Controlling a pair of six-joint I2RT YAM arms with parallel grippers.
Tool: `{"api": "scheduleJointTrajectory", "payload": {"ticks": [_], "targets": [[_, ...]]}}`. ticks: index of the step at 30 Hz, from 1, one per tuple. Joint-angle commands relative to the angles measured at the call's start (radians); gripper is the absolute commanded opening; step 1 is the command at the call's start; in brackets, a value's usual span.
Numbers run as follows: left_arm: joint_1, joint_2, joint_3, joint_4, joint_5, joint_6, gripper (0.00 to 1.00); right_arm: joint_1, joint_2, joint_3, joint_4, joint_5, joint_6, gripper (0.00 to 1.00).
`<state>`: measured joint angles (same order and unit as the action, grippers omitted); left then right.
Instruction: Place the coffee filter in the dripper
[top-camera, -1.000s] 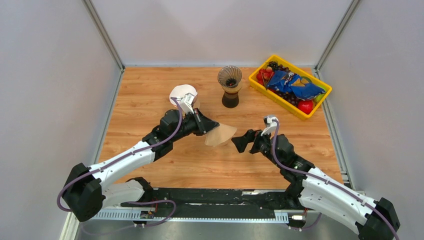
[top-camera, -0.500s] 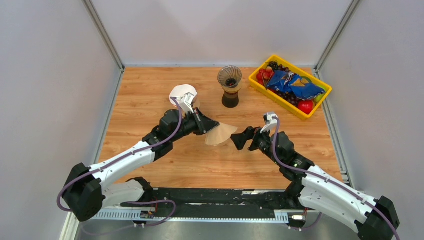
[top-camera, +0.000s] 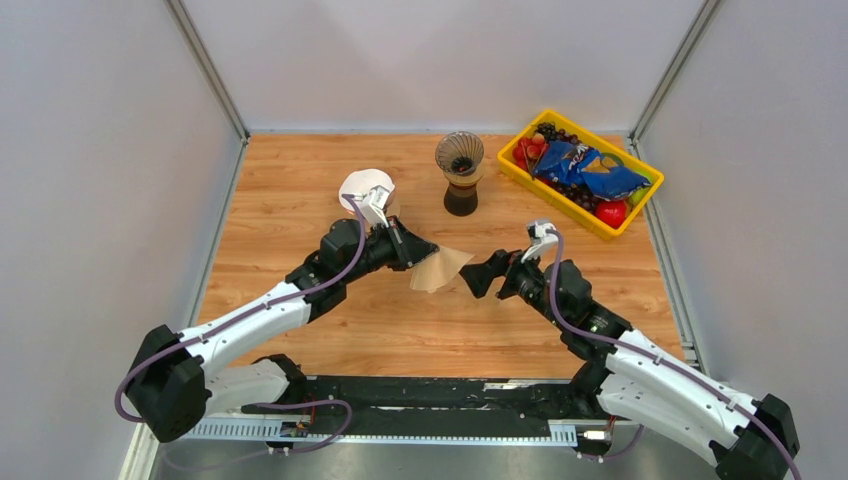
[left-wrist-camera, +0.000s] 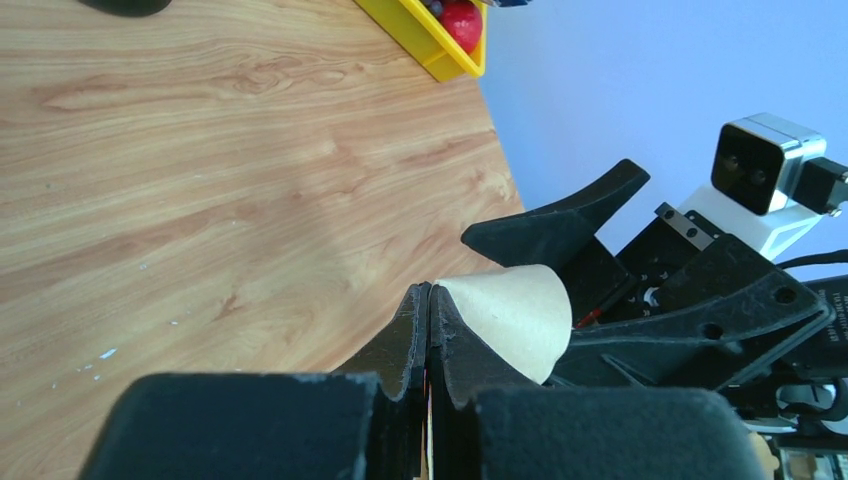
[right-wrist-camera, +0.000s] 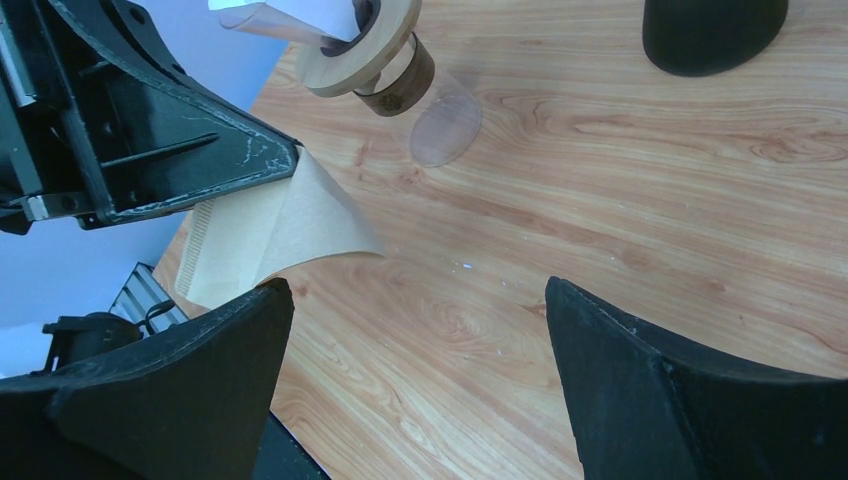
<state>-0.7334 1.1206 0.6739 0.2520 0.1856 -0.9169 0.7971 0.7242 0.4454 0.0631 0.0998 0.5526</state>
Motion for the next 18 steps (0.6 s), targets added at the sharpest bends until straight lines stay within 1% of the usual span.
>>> {"api": "scheduleJointTrajectory", "payload": {"ticks": [1, 8, 12, 18], "targets": [[-0.003, 0.008, 0.015, -0.002, -0.002, 0.040, 0.00, -0.001, 0.015, 0.065, -0.022, -0.057, -0.018, 1.00], [-0.003, 0.009, 0.022, -0.019, 0.000, 0.062, 0.00, -0.002, 0.083, 0.120, -0.093, -0.083, -0.064, 1.00], [-0.003, 0.010, 0.024, -0.031, -0.005, 0.071, 0.00, -0.002, 0.100, 0.150, -0.133, -0.112, -0.088, 1.00], [-0.003, 0.012, 0.031, -0.042, -0.011, 0.081, 0.00, -0.001, 0.117, 0.170, -0.212, -0.108, -0.105, 1.00]]}}
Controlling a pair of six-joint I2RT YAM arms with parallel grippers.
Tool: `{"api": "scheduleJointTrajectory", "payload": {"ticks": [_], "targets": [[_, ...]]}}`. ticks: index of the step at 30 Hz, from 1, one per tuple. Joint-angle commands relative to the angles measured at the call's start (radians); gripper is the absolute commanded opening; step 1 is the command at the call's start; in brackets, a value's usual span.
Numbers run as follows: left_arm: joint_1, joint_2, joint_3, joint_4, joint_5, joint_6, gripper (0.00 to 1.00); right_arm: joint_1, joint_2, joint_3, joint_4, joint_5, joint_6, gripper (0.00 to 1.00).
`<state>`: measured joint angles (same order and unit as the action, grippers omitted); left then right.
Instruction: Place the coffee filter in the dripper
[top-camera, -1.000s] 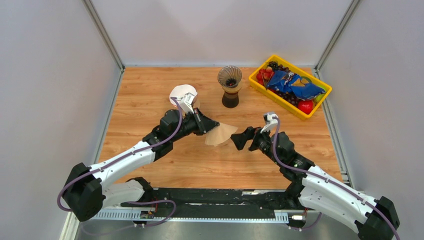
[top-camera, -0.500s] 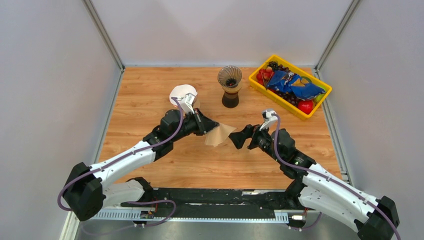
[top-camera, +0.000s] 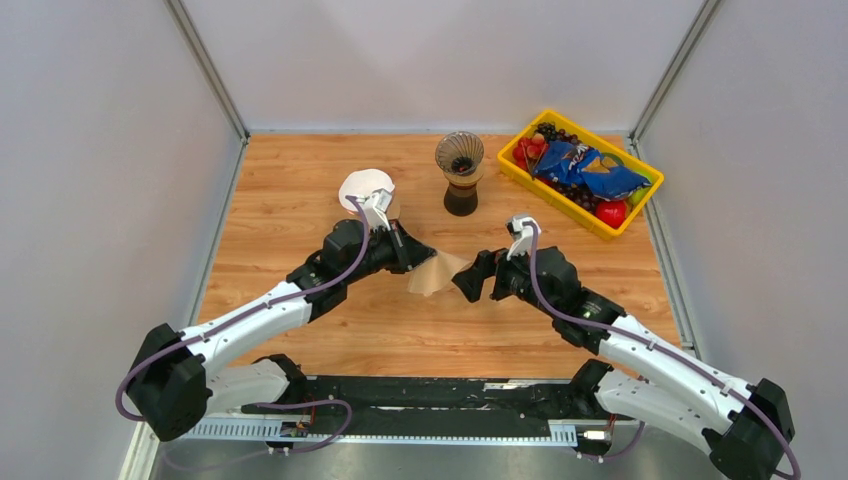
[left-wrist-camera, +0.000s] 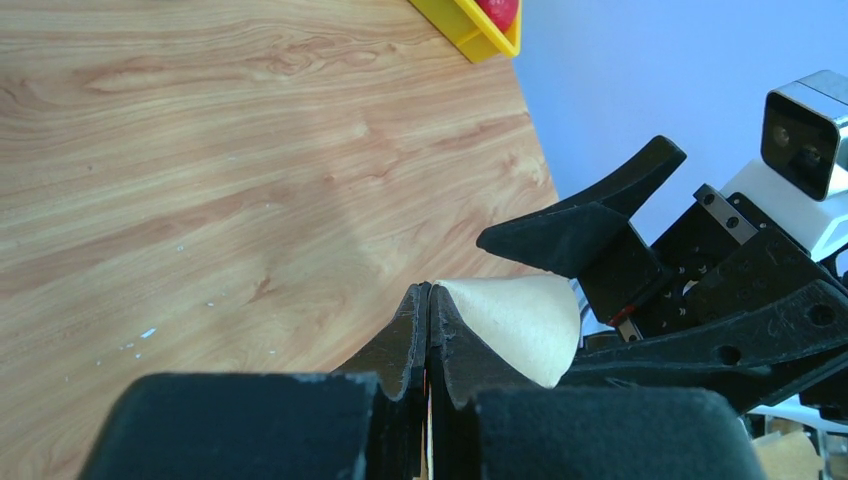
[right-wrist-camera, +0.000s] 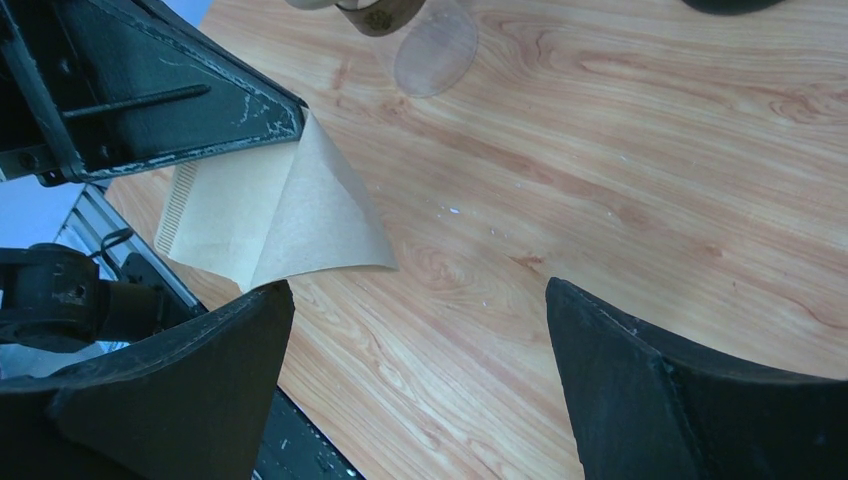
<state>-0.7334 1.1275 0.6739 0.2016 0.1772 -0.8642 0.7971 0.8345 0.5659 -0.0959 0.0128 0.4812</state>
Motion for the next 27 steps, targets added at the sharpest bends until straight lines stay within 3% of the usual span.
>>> {"api": "scheduleJointTrajectory", "payload": {"ticks": [1, 16, 27], "targets": [[-0.002, 0.005, 0.032, 0.007, -0.003, 0.031, 0.00, -0.002, 0.010, 0.055, -0.064, -0.023, -0.037, 1.00], [-0.003, 0.012, 0.050, -0.024, -0.002, 0.065, 0.00, -0.002, 0.029, 0.125, -0.153, -0.045, -0.135, 0.98], [-0.002, 0.020, 0.052, -0.014, 0.023, 0.055, 0.00, -0.001, 0.059, 0.130, -0.151, 0.006, -0.118, 0.98]]}}
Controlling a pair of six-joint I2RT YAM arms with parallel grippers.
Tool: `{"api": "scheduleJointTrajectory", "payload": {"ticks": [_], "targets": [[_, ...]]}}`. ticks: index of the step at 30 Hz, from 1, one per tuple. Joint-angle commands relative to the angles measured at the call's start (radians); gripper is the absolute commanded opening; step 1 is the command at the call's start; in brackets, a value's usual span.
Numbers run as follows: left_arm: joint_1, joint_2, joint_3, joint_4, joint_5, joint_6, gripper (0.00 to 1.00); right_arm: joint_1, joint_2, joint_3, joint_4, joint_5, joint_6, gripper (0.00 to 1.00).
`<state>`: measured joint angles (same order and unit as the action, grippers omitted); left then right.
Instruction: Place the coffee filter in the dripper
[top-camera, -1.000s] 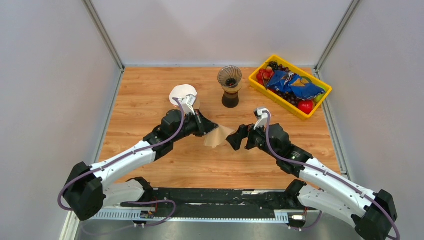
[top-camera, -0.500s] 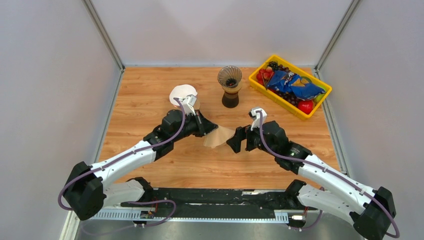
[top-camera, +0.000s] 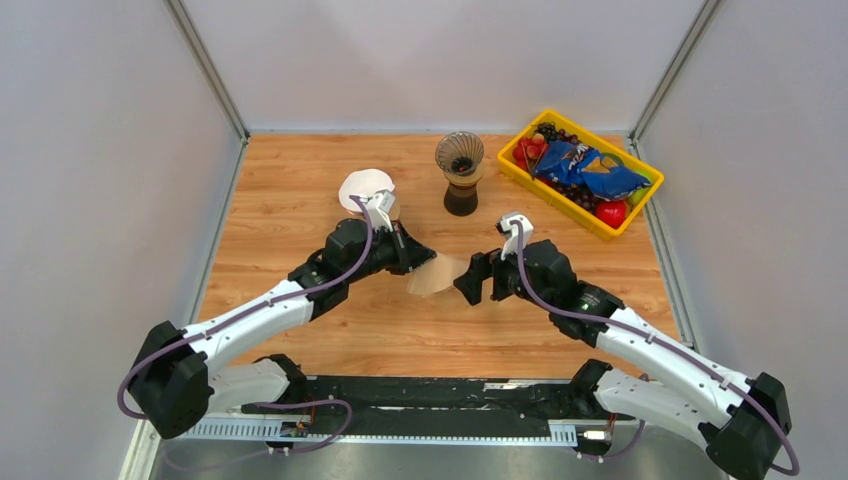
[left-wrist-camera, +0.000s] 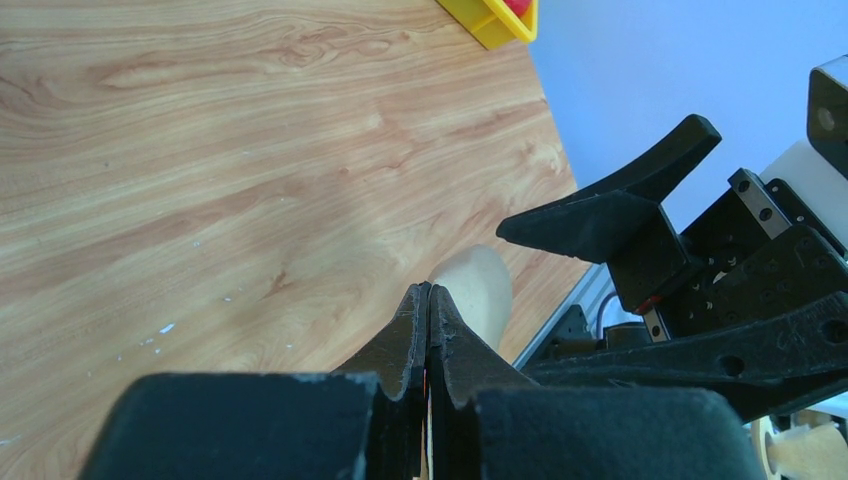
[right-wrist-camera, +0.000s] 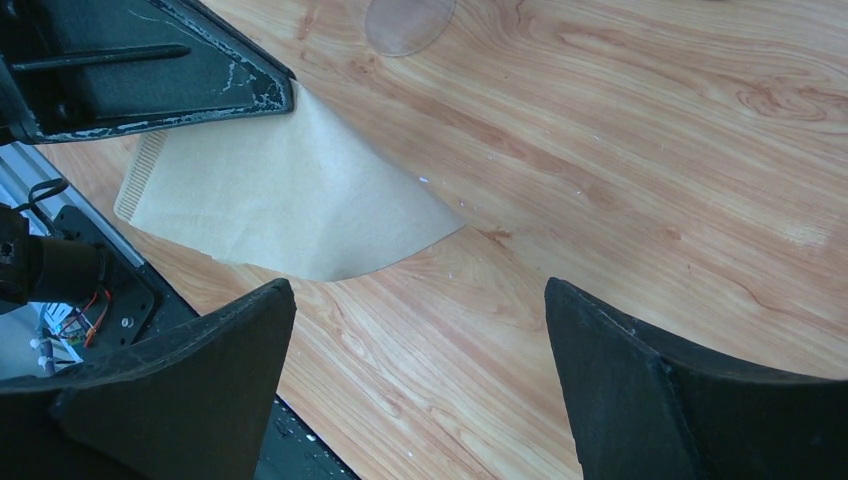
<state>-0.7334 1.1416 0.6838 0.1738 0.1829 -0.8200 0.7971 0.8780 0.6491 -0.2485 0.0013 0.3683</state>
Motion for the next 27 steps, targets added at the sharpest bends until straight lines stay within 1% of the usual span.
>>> {"api": "scheduleJointTrajectory", "payload": {"ticks": [1, 4, 5, 6, 10, 12, 15, 18, 20, 25, 27], "targets": [[-0.003, 0.006, 0.042, 0.009, 0.012, 0.003, 0.00, -0.001, 0.021, 0.047, 0.005, -0.019, -0.007, 0.98], [-0.003, 0.004, 0.041, -0.015, -0.054, -0.081, 0.00, 0.000, 0.031, 0.023, 0.054, -0.141, -0.013, 0.98], [-0.002, 0.002, 0.033, -0.024, -0.071, -0.105, 0.00, 0.001, 0.025, 0.004, 0.086, -0.155, -0.003, 0.98], [-0.003, -0.001, 0.026, -0.022, -0.098, -0.151, 0.00, 0.001, 0.018, -0.015, 0.112, -0.151, 0.009, 0.98], [-0.003, -0.032, -0.023, 0.027, -0.152, -0.254, 0.00, 0.001, -0.033, -0.076, 0.175, -0.075, 0.064, 0.98], [-0.002, -0.052, -0.032, 0.019, -0.175, -0.289, 0.00, 0.001, -0.043, -0.100, 0.218, -0.103, 0.086, 0.98], [-0.002, -0.081, -0.038, 0.001, -0.228, -0.314, 0.00, 0.002, -0.025, -0.139, 0.316, -0.167, 0.120, 0.98], [-0.002, -0.109, -0.059, 0.024, -0.258, -0.349, 0.00, 0.002, 0.006, -0.180, 0.452, -0.186, 0.178, 0.98], [-0.003, -0.122, -0.077, 0.035, -0.271, -0.368, 0.00, 0.002, 0.018, -0.199, 0.512, -0.180, 0.212, 0.98], [-0.003, -0.138, -0.085, 0.030, -0.286, -0.386, 0.00, 0.015, 0.030, -0.225, 0.586, -0.119, 0.257, 0.98], [-0.003, -0.142, -0.088, 0.037, -0.287, -0.392, 0.00, 0.019, 0.038, -0.232, 0.619, -0.133, 0.262, 0.98]]}}
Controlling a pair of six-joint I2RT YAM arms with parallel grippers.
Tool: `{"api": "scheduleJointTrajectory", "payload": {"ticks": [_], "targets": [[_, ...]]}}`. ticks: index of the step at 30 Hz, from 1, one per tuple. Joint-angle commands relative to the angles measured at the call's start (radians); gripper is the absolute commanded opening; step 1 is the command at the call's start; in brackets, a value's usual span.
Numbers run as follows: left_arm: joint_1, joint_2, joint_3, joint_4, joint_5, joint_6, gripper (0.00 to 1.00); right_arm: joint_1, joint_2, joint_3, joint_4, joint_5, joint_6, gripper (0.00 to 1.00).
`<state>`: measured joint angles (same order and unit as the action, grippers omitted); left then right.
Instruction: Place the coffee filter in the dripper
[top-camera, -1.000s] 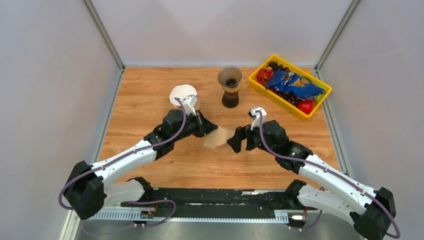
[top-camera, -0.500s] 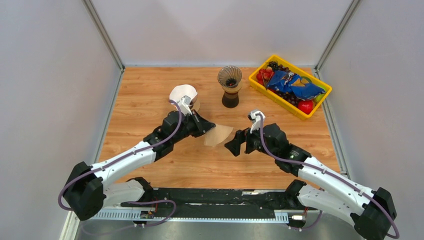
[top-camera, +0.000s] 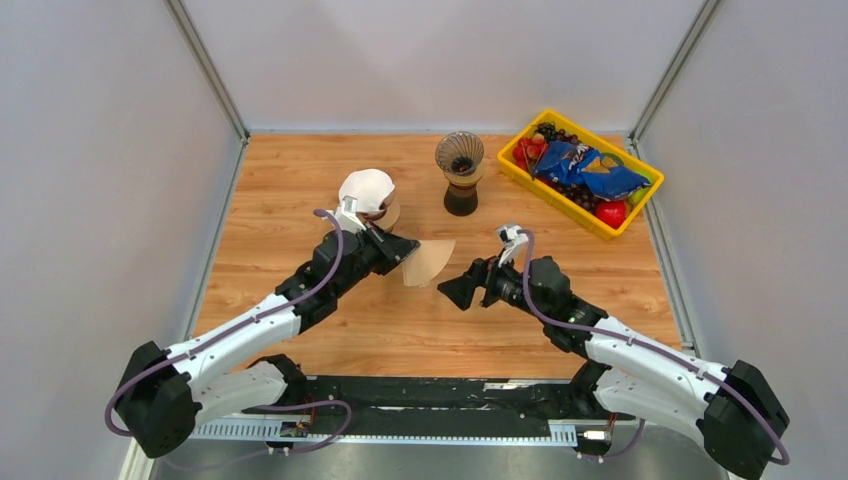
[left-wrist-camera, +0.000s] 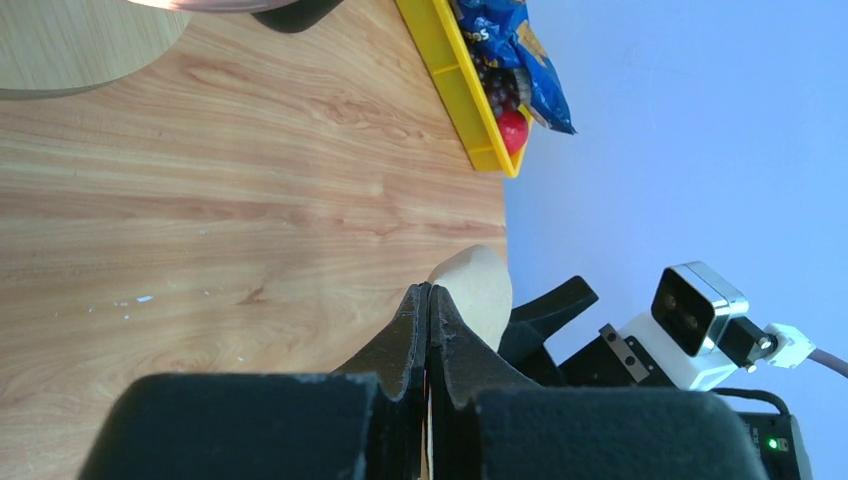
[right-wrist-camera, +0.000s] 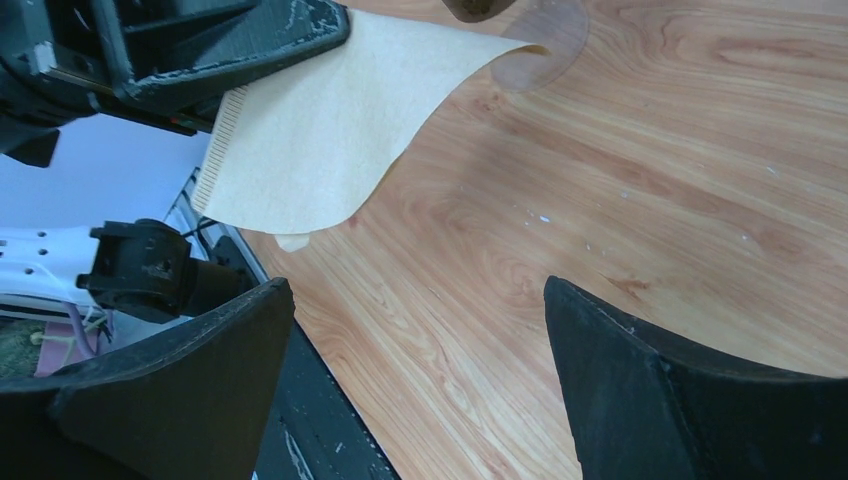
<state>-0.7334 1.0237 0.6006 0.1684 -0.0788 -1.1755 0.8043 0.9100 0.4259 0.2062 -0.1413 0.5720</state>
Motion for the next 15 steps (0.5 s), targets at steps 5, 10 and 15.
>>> {"api": "scheduleJointTrajectory", "payload": {"ticks": [5, 10, 15], "targets": [[-0.004, -0.021, -0.001, 0.056, -0.007, -0.037, 0.00, 0.016, 0.038, 0.010, 0.131, 0.055, 0.058, 0.98], [-0.004, -0.031, 0.003, 0.042, -0.008, -0.027, 0.00, 0.017, 0.053, 0.029, 0.065, 0.093, 0.031, 0.98], [-0.004, -0.038, 0.004, 0.033, -0.008, -0.012, 0.00, 0.017, 0.060, 0.047, 0.056, 0.141, 0.028, 0.98]]}}
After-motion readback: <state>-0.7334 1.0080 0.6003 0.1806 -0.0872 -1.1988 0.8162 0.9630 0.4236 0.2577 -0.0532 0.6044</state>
